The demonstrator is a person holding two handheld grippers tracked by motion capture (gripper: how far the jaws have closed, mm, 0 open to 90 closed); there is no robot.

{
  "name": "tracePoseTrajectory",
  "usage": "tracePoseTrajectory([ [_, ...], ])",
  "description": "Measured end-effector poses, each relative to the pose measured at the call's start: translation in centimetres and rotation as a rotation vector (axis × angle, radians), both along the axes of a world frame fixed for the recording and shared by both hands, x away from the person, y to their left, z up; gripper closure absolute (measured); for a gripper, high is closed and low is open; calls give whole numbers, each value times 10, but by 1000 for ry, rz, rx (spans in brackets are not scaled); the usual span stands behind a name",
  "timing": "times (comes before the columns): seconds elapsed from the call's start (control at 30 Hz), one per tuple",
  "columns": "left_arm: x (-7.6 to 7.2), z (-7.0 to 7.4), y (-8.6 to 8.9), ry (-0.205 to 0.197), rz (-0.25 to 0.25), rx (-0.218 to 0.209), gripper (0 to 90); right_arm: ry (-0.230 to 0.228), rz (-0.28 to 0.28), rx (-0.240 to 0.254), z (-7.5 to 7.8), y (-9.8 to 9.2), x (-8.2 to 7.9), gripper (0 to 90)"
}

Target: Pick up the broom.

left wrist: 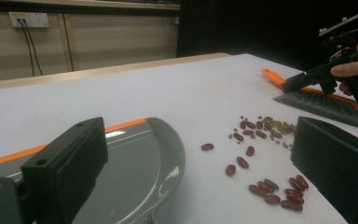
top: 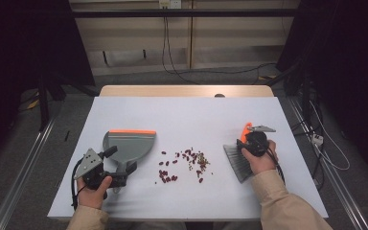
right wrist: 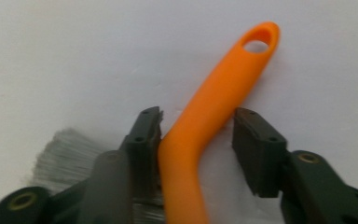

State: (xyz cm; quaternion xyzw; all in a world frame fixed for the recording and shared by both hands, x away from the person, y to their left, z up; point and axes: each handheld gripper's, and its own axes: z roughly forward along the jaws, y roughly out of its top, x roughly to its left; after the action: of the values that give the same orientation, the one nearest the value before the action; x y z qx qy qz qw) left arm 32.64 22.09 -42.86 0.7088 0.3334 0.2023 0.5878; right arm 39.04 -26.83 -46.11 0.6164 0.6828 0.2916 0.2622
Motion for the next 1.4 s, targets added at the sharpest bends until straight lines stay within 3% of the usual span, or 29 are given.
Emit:
tracePoseTrajectory([
  [0.13,0,0,0,1,-1,1,36,15,31,-5,2,4,1,648],
  [0.27,-1,1,-1,-4,-3,5,36,42,28,24,3,2,3,654],
  [0.47,-1,1,-2,-7,-9,9,37,99,37,21,7,2,8,660],
  [0.87,-1,1,-3,-8,-3,24,37,93,33,37,5,0,9,652],
  [1.07,-2,3,-6,-15,-12,32,38,98,15,11,6,5,9,673],
  [1.4,-2,4,-7,-23,-12,38,39,124,3,52,7,2,13,678],
])
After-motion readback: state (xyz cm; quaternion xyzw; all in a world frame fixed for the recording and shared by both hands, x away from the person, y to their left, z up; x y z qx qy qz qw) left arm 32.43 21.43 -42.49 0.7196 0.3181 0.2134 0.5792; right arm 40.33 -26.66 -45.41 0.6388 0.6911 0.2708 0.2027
